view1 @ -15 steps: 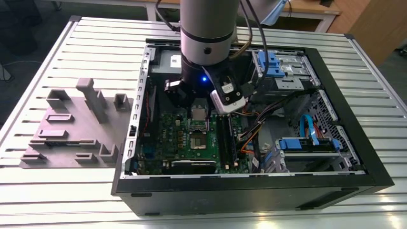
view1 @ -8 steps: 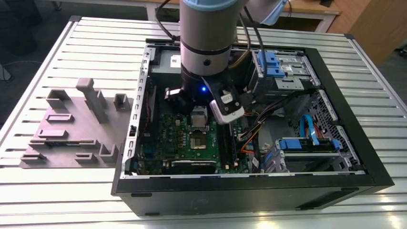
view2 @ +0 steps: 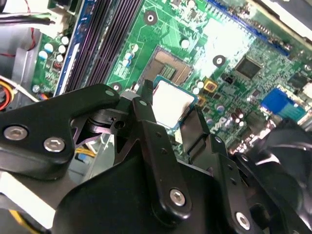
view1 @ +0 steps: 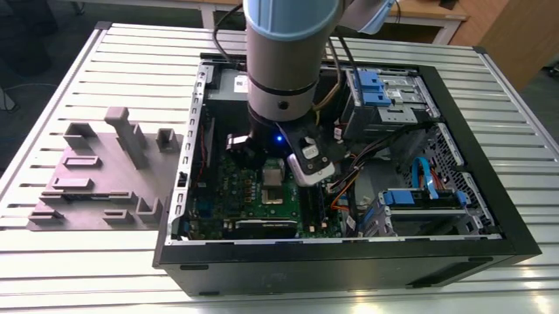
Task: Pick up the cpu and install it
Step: 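Place the cpu into insertion slot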
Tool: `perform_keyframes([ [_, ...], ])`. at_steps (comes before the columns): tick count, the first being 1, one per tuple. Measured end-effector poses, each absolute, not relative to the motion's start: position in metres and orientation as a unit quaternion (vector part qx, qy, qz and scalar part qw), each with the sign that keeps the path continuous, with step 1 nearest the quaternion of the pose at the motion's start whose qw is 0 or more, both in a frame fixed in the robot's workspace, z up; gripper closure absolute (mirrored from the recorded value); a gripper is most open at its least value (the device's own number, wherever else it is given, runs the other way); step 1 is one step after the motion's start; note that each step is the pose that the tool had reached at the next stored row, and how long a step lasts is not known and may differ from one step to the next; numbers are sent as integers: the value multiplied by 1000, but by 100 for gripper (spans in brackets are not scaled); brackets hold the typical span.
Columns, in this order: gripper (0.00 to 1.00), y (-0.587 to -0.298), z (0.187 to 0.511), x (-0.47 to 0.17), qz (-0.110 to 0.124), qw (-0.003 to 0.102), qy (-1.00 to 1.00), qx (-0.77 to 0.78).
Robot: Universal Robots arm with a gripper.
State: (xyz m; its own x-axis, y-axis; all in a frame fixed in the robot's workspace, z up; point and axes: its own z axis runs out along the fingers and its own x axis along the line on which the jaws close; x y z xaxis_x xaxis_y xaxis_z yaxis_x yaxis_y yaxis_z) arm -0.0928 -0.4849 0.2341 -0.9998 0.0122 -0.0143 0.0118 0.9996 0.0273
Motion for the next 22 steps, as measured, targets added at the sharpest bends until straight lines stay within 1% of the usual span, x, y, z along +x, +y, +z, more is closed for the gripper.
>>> perform_keyframes([
  [15, 53, -489, 213, -92, 11, 7, 1000, 12],
  [22, 53, -489, 212, -92, 11, 7, 1000, 12],
])
